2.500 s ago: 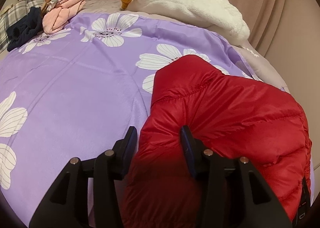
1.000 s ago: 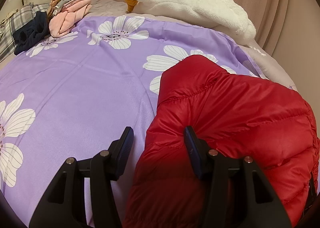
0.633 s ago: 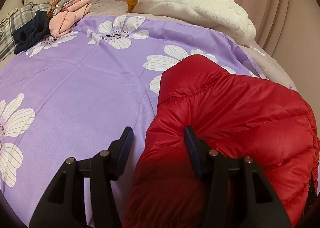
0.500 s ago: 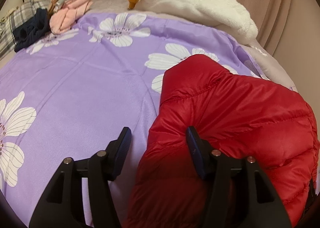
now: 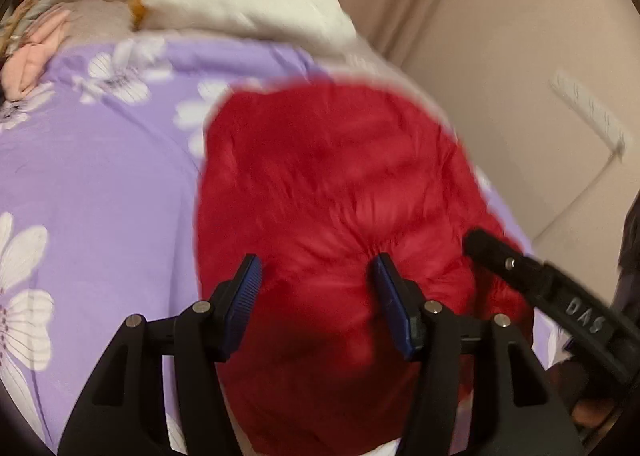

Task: Fold large clothes
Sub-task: 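Lift and roll the folded jacket end over with both tools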

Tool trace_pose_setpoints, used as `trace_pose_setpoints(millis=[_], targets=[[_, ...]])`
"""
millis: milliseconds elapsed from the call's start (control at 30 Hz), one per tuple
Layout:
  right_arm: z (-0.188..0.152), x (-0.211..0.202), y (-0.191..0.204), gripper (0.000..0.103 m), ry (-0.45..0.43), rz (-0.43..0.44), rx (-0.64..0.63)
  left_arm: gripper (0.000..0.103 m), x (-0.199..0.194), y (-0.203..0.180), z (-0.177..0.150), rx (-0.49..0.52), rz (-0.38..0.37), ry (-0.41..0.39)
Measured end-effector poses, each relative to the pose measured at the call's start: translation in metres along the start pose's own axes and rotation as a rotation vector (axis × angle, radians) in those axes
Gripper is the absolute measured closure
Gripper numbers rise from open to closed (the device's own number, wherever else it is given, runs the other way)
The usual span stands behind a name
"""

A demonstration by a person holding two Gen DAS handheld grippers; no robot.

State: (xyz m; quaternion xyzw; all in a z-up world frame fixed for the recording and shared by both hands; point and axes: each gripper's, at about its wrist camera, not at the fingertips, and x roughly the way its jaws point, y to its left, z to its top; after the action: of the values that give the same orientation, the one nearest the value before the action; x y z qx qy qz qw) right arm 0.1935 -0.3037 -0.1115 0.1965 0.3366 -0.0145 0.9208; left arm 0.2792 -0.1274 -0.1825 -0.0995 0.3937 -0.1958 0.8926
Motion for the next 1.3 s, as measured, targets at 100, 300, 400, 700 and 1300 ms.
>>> trace_pose_setpoints(millis=[100,300,400,700,1300], targets=[[-0.013,0.021,-0.014,0.047,0.14,-0.011,0.035,0.035,0.016,-0.008,-0.017,0.048,0.086,0.008],[-0.044,0.05,-0.034,0.048,0.17,0.048,0.039,0.033,0.032,-0.017,-0.034,0.068,0.109,0.002],[-0.053,0.052,-0.023,0.048,0.12,0.007,-0.018,0.03,0.035,-0.014,-0.034,0.057,0.117,0.01],[-0.035,0.028,-0.023,0.039,0.102,0.09,-0.023,0.019,-0.016,0.035,0.0,-0.083,-0.105,0.102],[-0.05,0.122,-0.119,0.001,0.226,0.561,0.68,0.006,0.031,0.098,-0.005,-0.349,-0.291,0.191]])
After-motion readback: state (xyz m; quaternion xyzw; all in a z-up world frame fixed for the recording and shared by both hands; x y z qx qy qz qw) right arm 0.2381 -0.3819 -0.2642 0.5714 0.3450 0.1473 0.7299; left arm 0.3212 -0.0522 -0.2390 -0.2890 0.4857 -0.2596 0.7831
